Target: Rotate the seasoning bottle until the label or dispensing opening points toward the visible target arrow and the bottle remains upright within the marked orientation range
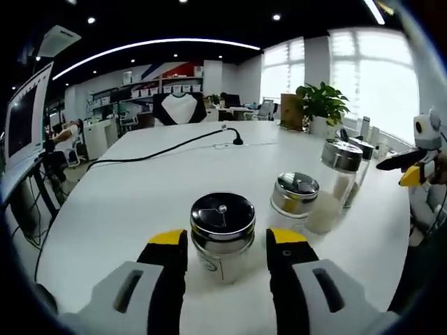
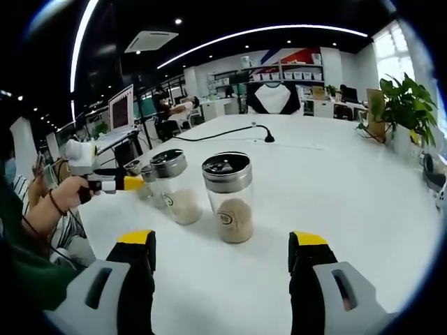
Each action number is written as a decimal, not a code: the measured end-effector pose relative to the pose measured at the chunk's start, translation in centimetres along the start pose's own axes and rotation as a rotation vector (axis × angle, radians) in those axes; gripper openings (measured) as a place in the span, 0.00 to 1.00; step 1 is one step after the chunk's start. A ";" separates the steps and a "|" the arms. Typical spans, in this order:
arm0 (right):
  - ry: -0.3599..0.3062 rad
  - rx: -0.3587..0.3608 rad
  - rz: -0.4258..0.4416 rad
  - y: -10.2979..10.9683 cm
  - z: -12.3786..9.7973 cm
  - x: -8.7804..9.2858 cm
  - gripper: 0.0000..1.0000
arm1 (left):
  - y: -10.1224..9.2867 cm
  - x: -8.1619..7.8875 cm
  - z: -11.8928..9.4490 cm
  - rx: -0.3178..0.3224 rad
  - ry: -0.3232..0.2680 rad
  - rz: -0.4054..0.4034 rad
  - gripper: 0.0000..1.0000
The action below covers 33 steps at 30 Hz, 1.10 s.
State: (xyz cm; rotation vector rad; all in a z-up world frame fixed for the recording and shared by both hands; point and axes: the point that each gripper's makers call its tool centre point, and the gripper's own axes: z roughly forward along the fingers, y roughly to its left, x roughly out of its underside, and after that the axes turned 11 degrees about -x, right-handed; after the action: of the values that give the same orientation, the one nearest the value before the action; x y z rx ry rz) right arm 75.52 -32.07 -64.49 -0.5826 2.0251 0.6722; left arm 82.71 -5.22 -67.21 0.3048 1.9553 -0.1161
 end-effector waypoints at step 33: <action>-0.001 0.008 -0.006 -0.3 -0.1 -0.3 0.79 | -0.6 0.3 0.4 0.442 0.031 0.209 0.49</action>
State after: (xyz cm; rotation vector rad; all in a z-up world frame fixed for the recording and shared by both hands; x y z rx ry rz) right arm 75.77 -32.33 -64.24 -0.5839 2.0236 0.6601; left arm 82.79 -5.82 -67.67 0.8018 1.9024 -0.4099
